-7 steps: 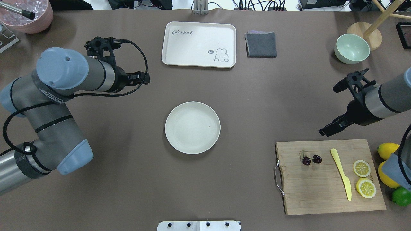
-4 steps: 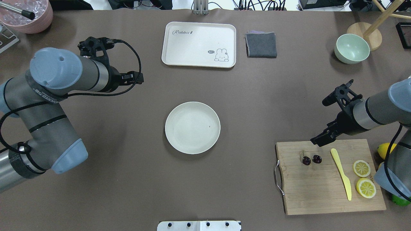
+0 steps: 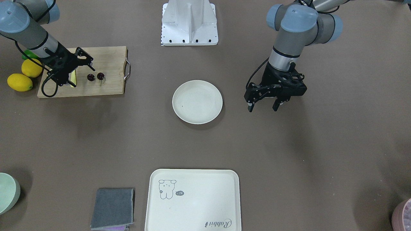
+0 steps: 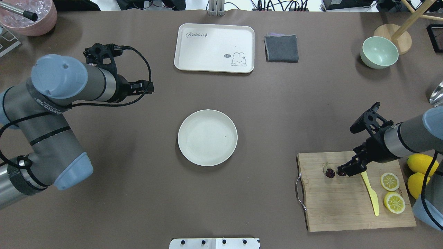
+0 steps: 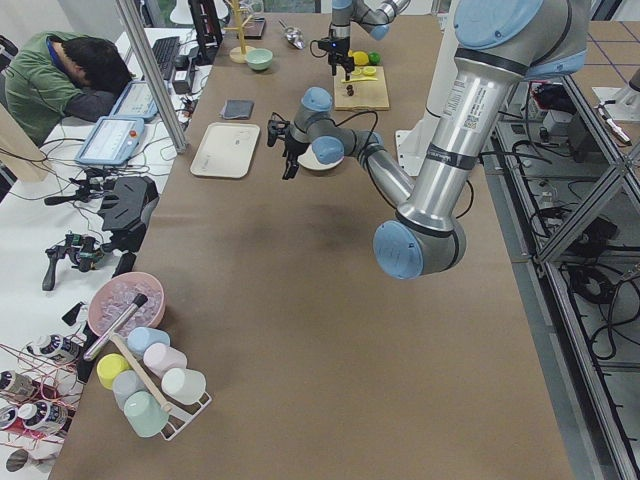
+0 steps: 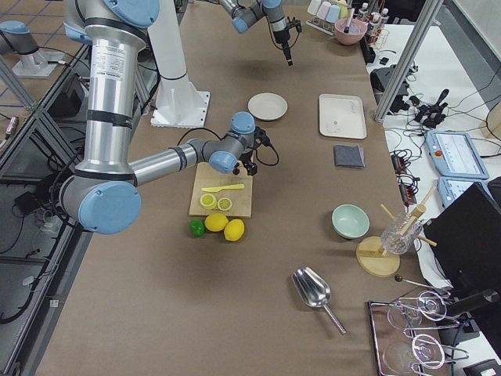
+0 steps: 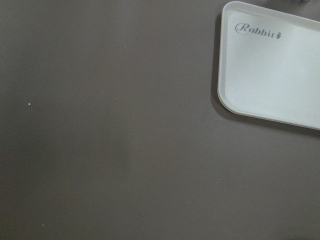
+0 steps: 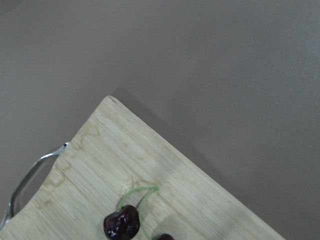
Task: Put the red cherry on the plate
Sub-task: 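Lower the right gripper onto the cherry stems and grasp the pair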
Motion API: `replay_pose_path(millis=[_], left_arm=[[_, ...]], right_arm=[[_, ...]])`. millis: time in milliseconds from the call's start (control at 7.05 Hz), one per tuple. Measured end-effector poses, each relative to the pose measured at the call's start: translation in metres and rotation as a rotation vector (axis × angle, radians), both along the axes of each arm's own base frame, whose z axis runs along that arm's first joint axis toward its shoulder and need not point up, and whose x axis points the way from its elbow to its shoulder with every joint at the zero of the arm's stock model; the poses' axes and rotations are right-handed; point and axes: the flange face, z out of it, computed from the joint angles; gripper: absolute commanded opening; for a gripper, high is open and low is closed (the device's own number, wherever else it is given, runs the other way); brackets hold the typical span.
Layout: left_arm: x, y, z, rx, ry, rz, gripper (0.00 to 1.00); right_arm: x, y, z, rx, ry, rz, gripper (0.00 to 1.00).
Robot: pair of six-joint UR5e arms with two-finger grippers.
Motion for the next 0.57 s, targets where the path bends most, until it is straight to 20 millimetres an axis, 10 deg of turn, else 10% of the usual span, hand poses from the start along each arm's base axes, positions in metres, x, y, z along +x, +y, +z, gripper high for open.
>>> replay_pose_path(millis=[568], left_arm=[[0.001,0.001,0.001,-0.002,-0.001,0.002,0.98]], right_arm=[[-0.02,0.018,0.006,0.03,0.03,-0.013,0.56]])
